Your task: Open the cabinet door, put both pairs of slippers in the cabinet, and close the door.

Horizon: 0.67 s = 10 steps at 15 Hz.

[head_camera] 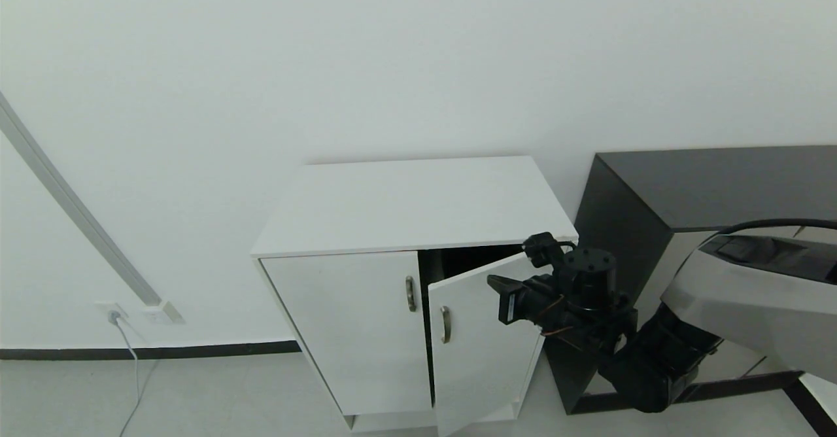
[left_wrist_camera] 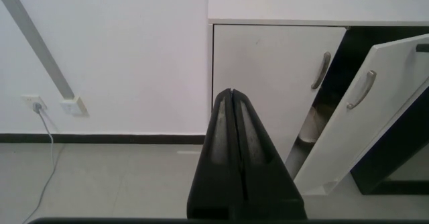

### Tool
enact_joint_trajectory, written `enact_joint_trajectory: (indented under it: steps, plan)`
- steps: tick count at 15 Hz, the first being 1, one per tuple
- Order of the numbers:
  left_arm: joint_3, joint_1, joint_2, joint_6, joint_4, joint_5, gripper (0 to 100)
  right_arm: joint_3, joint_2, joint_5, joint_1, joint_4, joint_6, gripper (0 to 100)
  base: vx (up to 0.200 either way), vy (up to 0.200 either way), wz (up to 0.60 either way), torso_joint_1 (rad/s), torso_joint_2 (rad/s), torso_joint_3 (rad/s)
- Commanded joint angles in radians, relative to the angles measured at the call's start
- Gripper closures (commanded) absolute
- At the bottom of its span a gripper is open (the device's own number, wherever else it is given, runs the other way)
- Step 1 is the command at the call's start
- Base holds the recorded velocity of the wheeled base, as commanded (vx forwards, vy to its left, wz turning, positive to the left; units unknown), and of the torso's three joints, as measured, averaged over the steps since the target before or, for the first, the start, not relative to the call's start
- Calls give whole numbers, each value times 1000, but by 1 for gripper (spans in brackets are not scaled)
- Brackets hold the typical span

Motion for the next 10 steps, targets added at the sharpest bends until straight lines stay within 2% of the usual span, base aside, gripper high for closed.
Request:
enact_joint_trajectory:
  steps: [1,10]
  plan:
    - [0,0,1,-1,0,1,100,-41,30,1,-9,12,0,100,0,0,0,0,0,0]
    - [0,0,1,-2,0,1,100,-176,81,-1,-58,98,-2,100,0,0,0,0,0,0]
